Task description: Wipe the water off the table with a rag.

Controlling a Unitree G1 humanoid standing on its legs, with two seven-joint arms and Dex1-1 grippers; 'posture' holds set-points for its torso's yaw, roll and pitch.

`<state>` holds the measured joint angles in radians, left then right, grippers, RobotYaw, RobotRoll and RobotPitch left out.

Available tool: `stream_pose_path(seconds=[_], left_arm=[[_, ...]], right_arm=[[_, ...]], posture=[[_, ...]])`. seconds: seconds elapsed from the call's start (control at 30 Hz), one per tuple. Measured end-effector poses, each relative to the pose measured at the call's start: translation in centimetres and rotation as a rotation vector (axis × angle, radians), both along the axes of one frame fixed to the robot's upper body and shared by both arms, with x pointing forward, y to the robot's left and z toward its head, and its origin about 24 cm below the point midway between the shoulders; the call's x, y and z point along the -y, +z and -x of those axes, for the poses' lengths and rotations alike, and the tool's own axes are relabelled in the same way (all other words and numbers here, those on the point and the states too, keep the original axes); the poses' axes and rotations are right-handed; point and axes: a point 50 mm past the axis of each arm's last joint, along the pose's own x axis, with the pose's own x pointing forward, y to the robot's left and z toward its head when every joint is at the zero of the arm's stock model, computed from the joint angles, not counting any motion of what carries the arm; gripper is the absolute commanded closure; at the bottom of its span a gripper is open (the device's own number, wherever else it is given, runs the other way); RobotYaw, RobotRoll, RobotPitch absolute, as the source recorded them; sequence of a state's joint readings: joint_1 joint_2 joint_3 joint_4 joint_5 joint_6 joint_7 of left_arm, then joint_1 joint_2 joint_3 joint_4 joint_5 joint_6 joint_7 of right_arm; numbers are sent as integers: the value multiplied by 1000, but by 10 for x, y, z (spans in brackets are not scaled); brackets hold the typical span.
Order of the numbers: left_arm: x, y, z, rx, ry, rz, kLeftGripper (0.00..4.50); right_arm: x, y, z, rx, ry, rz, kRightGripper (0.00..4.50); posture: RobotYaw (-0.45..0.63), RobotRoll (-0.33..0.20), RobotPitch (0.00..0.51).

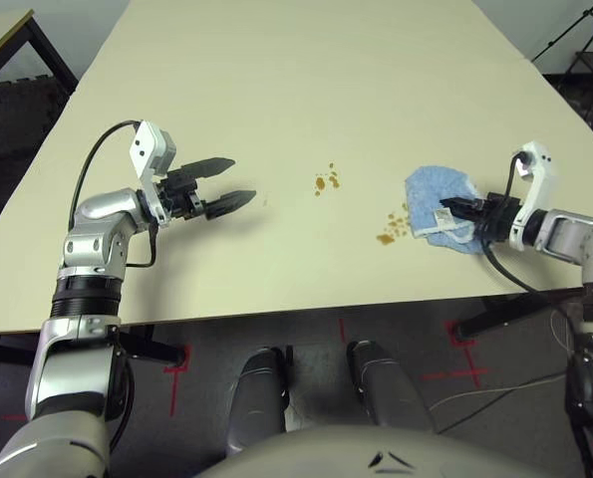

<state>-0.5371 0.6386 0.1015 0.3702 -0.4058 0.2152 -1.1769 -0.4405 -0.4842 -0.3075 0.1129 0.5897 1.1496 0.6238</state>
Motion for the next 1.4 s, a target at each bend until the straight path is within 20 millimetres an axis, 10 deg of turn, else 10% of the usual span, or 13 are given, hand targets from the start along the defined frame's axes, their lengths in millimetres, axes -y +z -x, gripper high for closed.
stream_pose_path(seconds=[0.6,1.07,1.4], left_arm=[[0,0,0,-1,1,-1,0],[1,1,-1,7,-1,1,0],[1,1,-1,9,-1,2,0]], right_arm=[[-49,-6,16,-43,103,-90,4485],[24,16,-13,33,-149,34,4485],[40,38,-35,143,-273,25,4485]], posture=[[-117,0,157],[-121,0,139],[-125,0,141]])
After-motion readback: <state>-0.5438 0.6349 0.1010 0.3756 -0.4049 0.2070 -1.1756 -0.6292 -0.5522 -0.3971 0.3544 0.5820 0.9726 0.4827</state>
